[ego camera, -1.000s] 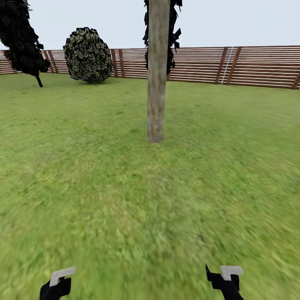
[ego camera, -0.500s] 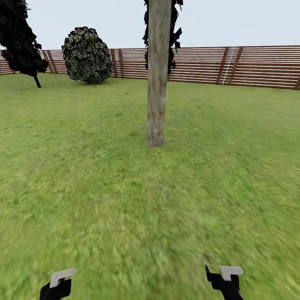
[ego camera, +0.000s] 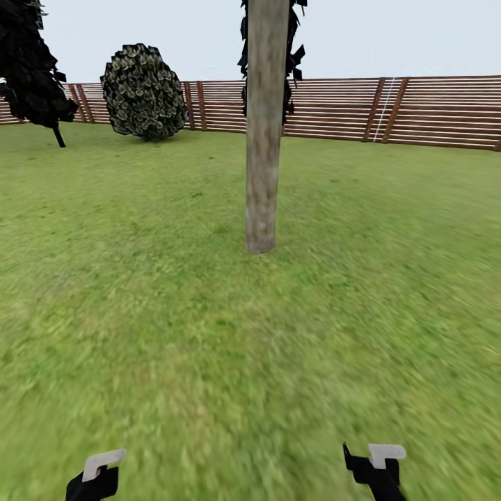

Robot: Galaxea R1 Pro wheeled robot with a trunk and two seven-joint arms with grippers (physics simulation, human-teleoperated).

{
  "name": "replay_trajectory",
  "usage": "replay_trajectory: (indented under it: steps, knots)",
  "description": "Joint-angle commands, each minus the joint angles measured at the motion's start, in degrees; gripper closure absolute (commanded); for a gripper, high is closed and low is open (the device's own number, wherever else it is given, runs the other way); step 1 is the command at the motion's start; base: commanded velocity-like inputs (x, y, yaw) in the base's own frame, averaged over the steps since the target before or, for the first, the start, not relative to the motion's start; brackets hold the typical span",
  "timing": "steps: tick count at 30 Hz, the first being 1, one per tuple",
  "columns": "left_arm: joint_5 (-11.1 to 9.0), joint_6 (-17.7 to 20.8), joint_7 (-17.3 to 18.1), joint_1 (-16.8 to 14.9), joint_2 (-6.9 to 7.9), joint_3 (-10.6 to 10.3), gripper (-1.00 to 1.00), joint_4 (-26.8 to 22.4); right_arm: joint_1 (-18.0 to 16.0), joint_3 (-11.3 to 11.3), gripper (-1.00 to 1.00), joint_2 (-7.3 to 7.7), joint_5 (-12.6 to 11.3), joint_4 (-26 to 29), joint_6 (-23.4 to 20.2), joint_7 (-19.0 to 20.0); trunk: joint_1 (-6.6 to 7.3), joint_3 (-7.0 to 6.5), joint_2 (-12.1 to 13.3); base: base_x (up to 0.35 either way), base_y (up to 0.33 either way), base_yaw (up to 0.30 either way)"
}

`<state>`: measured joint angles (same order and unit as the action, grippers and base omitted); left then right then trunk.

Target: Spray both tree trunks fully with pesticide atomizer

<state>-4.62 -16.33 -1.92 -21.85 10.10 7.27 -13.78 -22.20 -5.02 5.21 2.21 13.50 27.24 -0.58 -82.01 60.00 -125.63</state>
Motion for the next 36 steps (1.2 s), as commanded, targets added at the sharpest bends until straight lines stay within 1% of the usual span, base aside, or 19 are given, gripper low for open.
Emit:
replay_trajectory:
  steps: [1,36]
  knots:
    - [-0.48,-0.2,-0.02,-0.03,0.01,-0.15,1.0,0.06,-0.03,-0.25,-1.0,-0.02,0.25,-0.05,0.15,-0.04,-0.03,0.04,-0.01,0.338,0.0,0.0]
    - [-0.48,-0.2,-0.02,0.22,-0.08,-0.14,1.0,-0.01,-0.03,-0.25,-1.0,-0.02,0.26,0.03,0.11,-0.04,-0.03,0.03,-0.01,0.338,0.0,-0.005]
